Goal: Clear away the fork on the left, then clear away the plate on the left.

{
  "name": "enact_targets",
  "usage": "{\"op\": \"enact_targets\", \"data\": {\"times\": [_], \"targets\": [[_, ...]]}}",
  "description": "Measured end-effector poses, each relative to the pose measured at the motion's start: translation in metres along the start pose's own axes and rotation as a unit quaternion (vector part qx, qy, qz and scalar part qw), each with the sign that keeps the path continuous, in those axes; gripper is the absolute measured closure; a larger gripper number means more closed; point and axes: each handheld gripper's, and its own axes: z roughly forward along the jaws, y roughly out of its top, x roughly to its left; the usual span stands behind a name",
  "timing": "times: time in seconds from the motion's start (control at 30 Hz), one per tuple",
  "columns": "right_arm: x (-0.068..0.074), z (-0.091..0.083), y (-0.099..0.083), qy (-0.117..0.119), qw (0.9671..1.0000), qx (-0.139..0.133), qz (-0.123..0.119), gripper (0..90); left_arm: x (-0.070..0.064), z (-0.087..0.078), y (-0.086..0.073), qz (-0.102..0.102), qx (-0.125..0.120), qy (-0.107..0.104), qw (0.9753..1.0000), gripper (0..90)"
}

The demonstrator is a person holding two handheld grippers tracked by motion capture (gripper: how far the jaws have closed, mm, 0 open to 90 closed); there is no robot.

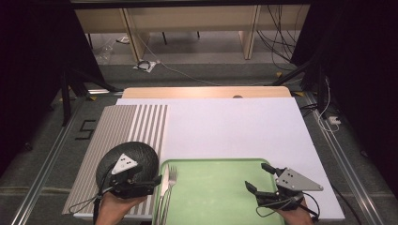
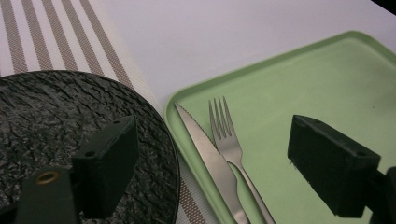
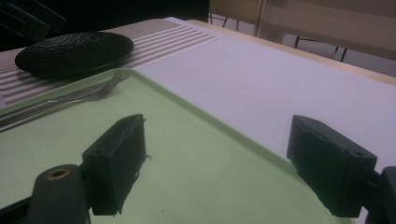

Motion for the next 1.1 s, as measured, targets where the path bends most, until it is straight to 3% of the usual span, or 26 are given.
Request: {"op": "enact_targets", "data": {"times": [0.47,0.87,1.1], "targets": [[-0.002,0.0,-0.001,0.001,1.0,-0.004,0.003,20.4,0.014,-0.01,-0.011,-0.045,-0.011,0.024,0.9986,16.6],[-0.002,-0.002,0.0,0.0,1.0,-0.008,0.005,20.4,0.025,-0.018,-0.023,-0.078,-0.019,0.044,0.9958,16.6],[-0.003,-0.002,0.0,0.0,0.9999,-0.009,0.007,20.4,0.033,-0.024,-0.031,-0.104,-0.015,0.065,0.9923,16.6]]}}
